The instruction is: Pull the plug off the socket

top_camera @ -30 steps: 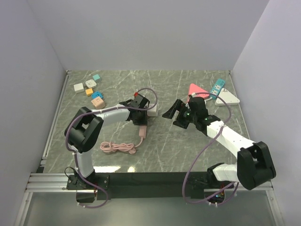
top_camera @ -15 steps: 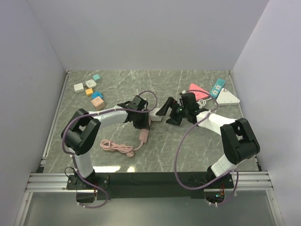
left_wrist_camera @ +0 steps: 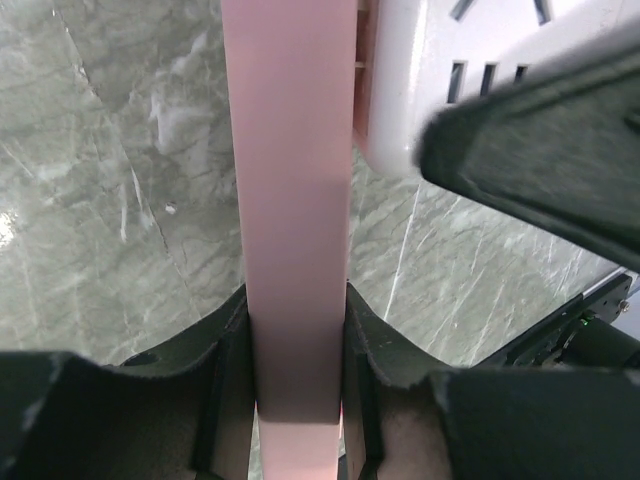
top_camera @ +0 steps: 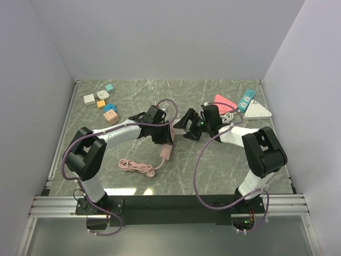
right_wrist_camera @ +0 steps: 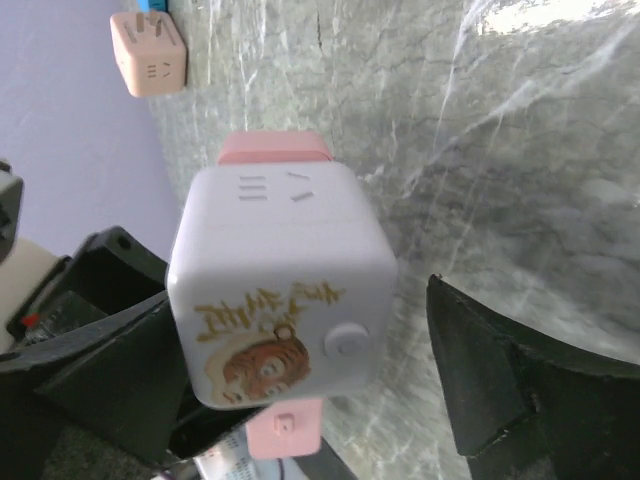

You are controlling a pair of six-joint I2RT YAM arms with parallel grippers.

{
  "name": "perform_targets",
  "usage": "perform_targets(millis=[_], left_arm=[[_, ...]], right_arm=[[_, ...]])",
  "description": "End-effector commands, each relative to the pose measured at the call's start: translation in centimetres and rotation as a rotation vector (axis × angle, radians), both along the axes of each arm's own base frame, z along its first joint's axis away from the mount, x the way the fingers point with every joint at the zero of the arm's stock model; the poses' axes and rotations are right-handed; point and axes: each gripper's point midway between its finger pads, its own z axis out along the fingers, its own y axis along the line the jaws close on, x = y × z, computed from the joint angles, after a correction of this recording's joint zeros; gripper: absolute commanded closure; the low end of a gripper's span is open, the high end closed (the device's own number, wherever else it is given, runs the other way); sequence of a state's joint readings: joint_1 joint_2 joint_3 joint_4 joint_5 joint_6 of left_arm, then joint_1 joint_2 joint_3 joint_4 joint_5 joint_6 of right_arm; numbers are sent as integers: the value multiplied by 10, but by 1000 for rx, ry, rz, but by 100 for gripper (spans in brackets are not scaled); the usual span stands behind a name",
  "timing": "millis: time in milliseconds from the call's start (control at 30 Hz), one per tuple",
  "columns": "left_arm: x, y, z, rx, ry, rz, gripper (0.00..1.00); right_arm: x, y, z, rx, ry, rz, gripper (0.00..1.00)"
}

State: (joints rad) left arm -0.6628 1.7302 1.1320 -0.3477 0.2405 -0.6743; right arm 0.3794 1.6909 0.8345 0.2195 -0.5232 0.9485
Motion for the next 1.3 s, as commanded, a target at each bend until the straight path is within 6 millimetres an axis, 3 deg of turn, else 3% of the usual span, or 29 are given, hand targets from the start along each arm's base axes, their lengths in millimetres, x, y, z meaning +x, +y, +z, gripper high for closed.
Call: perform_targets(millis=[0, 67, 167, 200, 333, 433, 467, 533, 567, 633, 867, 967, 1000, 1033, 1067, 1267], left_arm=[[0, -18, 40, -134, -67, -37, 100], [-1, -17, 44, -142, -79, -37, 100], [-2, -12, 46, -131, -90, -23, 100], [-2, -10, 45, -125, -91, -20, 100], [-4, -5, 42, -112, -94, -10, 100], [-1, 8, 27, -38, -81, 35, 100], [4, 18, 12, 3, -57, 62, 100], [10, 34, -13, 47, -5, 106, 100], [12, 39, -21, 55, 14, 125, 100], [16, 50, -33, 60, 39, 160, 100], [38, 40, -13, 37, 1, 167, 100], [49, 33, 2, 24, -17, 173, 100], [50, 32, 4, 21, -14, 174, 100], [50, 31, 3, 17, -4, 173, 100], [54, 27, 7, 8, -7, 179, 100], [69, 31, 2, 57, 11, 250, 100]], right_arm=[[16, 14, 13, 44, -36, 3, 5], [19, 18, 14, 69, -38, 12, 14], [18, 24, 21, 133, -49, 31, 56], [18, 26, 20, 144, -38, 28, 81], [13, 24, 17, 148, -18, 41, 99], [9, 13, 27, 175, -30, 30, 100], [9, 6, 40, 189, -55, 21, 100], [10, -17, 45, 207, -61, -29, 100], [7, -25, 62, 227, -98, -38, 100], [8, -45, 66, 217, -109, -71, 100], [-1, -46, 95, 211, -165, 10, 100], [-3, -51, 100, 177, -177, -16, 100], [0, -58, 92, 133, -166, -79, 100], [0, -61, 92, 127, -169, -112, 100], [-3, -60, 105, 155, -188, -144, 100], [-11, -50, 111, 157, -192, -150, 100]])
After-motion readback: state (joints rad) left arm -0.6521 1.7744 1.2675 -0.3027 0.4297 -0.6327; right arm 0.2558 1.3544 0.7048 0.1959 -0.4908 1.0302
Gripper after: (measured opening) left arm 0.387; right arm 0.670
